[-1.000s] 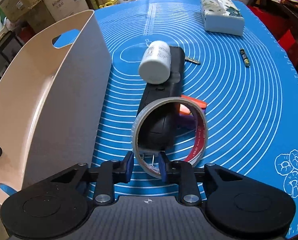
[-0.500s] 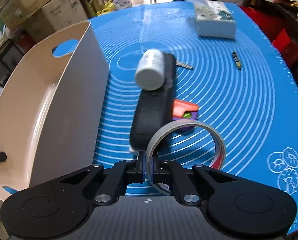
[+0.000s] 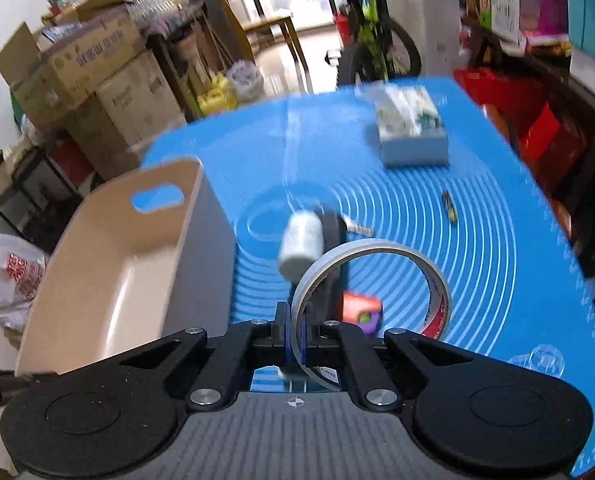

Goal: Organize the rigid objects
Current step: 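Close the right gripper on the tape roll and lift it, then carry the tape roll into the bin and open the right gripper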

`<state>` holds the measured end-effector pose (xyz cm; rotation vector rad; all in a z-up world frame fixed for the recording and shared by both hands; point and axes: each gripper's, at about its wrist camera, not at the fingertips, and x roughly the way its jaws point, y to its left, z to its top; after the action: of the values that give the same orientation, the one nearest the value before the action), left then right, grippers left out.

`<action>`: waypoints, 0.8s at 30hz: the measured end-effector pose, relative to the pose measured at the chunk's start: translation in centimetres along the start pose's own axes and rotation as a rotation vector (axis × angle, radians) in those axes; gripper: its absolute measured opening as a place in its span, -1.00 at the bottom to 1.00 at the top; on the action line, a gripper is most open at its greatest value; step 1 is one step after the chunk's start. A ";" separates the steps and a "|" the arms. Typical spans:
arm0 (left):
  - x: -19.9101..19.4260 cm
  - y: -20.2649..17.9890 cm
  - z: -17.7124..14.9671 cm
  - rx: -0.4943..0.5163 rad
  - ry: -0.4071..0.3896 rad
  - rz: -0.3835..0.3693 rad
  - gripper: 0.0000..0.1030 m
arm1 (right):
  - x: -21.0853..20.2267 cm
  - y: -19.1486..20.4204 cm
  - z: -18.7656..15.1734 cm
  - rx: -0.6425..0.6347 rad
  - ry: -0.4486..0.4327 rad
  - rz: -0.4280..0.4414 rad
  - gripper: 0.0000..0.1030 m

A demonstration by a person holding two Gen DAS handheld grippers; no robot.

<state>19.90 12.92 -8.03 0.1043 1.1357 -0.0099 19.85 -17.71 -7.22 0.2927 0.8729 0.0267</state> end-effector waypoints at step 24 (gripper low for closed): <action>0.1 -0.1 0.0 0.008 0.001 -0.003 -0.84 | -1.1 13.4 5.5 -0.290 -0.086 0.310 -0.71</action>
<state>19.90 12.88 -8.13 0.1104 1.1365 -0.0169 24.57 -6.38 0.49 0.1536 0.7202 0.4224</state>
